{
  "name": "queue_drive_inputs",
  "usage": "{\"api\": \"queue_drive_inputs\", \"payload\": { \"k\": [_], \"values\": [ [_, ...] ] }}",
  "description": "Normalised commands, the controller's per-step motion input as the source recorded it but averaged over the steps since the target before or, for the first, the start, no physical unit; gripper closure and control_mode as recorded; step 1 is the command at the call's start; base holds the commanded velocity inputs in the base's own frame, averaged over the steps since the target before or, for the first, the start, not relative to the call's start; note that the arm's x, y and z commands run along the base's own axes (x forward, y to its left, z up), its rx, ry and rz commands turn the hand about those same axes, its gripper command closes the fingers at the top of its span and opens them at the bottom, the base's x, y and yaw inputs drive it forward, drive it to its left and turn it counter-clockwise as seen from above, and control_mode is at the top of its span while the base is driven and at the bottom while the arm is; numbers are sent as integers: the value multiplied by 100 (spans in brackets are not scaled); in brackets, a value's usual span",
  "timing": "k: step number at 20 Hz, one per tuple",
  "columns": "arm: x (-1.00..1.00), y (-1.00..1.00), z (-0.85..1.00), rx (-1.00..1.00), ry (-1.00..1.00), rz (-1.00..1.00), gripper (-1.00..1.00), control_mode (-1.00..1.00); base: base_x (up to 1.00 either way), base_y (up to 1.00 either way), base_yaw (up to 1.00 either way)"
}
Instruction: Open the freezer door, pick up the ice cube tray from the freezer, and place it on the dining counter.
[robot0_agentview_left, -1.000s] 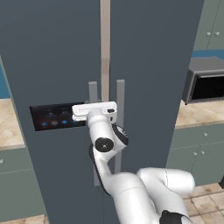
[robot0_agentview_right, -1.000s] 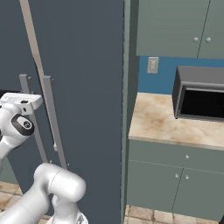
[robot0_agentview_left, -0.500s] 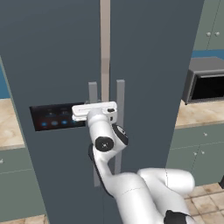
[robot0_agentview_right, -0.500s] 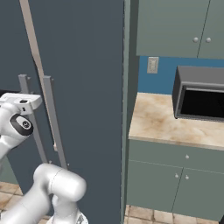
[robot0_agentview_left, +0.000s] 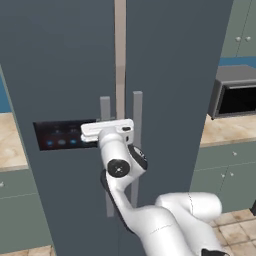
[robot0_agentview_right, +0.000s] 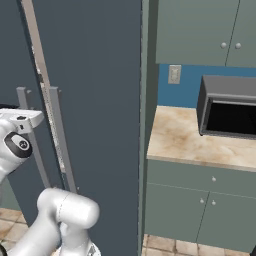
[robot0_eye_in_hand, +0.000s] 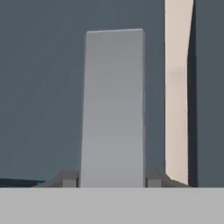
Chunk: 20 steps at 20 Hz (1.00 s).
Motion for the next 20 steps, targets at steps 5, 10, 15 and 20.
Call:
{"api": "queue_drive_inputs", "payload": {
  "k": [5, 10, 15, 20],
  "values": [
    [-38, 22, -1, 0, 0, 0, 100, -100, 0, 0, 0],
    [-37, 25, 0, 0, 0, 0, 100, -100, 0, 0, 0],
    [-33, 28, 0, 0, 2, 0, 100, -100, 0, 0, 0],
    [-32, 26, 0, 0, 3, 0, 100, -100, 0, 0, 0]
  ]
}}
